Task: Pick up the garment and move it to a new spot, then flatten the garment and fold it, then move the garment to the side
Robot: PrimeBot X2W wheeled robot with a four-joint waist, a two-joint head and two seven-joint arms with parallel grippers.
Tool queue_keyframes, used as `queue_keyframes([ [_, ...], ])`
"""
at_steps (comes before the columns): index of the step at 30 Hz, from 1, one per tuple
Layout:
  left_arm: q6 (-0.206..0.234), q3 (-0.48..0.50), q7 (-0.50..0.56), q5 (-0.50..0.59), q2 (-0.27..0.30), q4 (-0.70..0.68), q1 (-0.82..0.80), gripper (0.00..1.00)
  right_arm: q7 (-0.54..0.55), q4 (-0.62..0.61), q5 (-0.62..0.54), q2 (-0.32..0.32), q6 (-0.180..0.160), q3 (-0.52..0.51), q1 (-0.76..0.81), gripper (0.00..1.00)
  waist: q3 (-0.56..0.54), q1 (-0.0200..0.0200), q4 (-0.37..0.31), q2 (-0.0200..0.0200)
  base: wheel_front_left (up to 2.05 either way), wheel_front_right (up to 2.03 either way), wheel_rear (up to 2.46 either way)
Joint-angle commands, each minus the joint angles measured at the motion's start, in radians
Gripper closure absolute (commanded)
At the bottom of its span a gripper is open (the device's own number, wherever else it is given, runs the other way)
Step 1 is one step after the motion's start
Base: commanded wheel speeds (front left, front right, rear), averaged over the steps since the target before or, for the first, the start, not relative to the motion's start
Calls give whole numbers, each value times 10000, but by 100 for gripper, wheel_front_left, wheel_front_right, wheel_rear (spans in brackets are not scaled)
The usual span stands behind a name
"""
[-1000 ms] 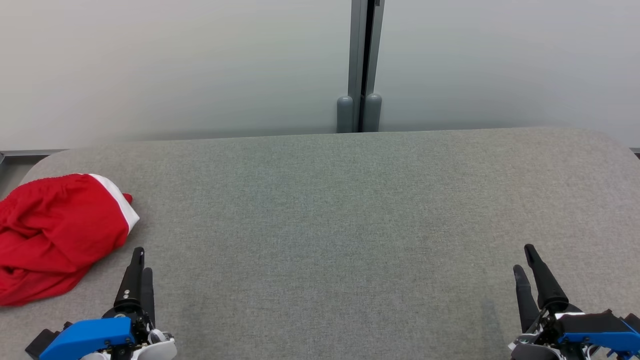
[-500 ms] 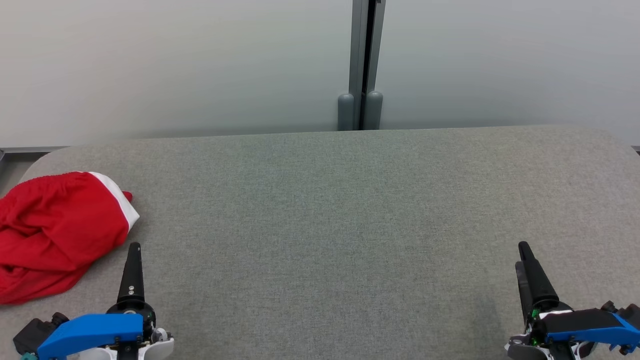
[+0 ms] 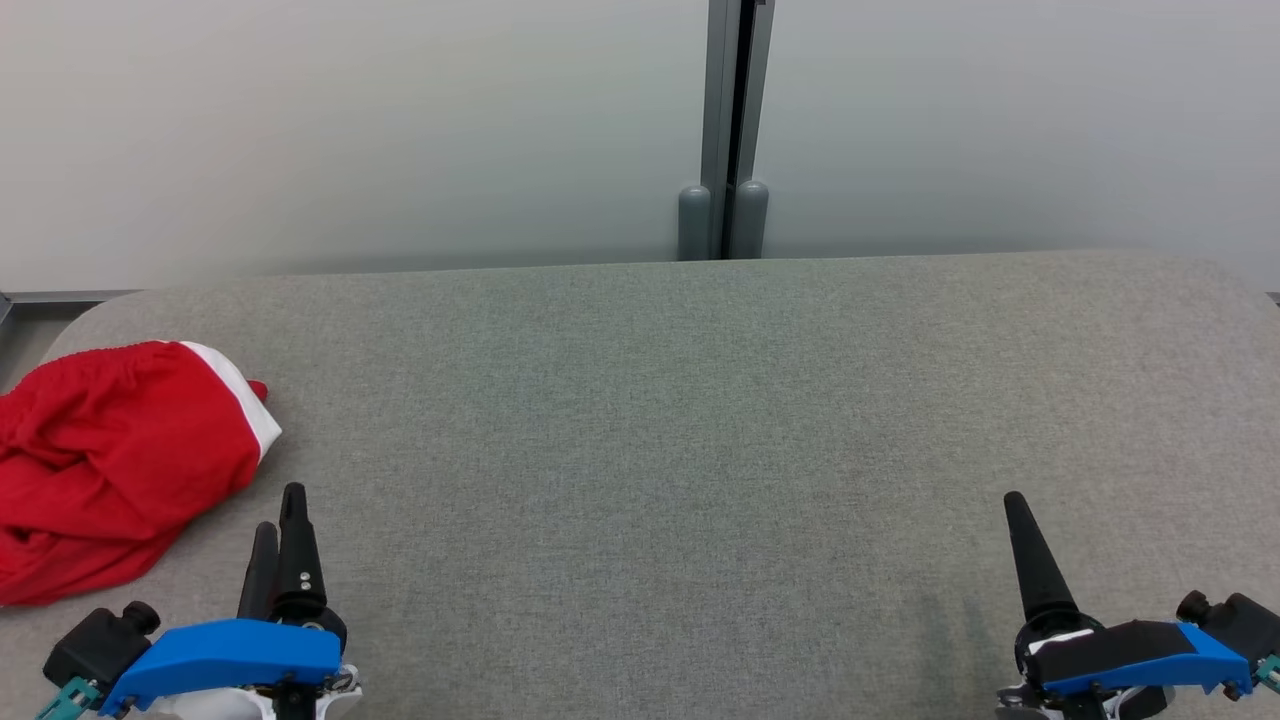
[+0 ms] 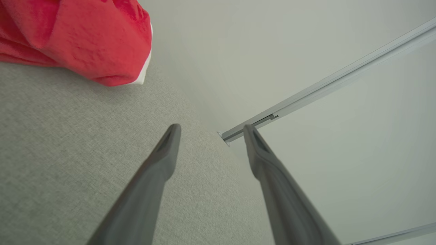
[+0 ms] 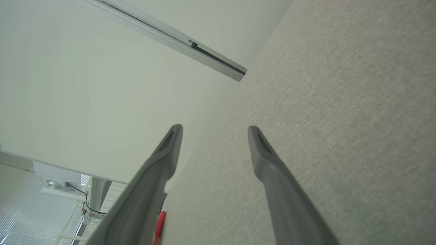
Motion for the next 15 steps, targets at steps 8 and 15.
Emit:
queue_keyframes([
  [8, 140, -340, -362, 1793, 96, 3, -81, 0, -365, 47, -1496, -83, 26, 253, -141, 0, 33, 0, 20, 0, 0, 0, 0],
  [15, 192, -453, -589, 2778, 102, 156, -62, 0, -593, 134, -2332, -92, 29, 396, -135, 0, 27, 0, 25, 0, 0, 0, 0],
])
